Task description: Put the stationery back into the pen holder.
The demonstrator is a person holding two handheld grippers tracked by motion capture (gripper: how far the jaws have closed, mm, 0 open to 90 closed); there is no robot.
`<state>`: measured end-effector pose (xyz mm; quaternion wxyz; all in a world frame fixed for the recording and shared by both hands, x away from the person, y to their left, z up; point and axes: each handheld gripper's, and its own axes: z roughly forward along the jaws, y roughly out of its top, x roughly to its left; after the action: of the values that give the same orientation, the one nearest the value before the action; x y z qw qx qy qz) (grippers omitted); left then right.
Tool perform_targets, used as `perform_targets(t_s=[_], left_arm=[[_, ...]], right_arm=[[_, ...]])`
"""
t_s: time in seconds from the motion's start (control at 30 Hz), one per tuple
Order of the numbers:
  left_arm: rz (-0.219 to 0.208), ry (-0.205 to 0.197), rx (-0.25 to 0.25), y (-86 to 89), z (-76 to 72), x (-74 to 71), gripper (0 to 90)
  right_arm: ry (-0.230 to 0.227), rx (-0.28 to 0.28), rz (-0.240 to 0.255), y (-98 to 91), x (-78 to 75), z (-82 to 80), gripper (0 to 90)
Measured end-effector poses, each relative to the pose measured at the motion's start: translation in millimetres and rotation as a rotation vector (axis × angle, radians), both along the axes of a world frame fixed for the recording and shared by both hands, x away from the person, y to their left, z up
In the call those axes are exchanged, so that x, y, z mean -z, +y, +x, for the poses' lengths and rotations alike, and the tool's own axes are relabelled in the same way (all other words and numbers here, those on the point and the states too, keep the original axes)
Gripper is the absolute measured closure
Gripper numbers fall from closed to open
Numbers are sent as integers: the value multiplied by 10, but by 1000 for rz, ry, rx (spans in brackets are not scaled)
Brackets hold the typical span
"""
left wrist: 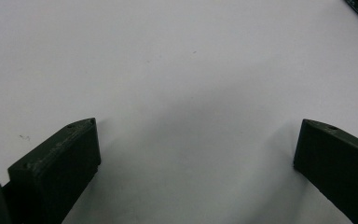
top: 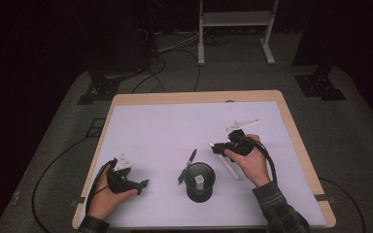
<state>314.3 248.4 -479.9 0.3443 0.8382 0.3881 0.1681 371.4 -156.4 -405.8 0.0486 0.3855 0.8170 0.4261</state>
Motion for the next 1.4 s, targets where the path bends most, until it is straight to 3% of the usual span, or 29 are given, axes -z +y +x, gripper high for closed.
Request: perform_targets(t_s=[0.73,1.4], left_arm=[[0,3,1,1,1,-1,0],[4,6,3,4,1,-3,0]], right_arm=[[-116,-49,95,8,-295,-172,782],[-176,-100,170,92,-536,-339,782]])
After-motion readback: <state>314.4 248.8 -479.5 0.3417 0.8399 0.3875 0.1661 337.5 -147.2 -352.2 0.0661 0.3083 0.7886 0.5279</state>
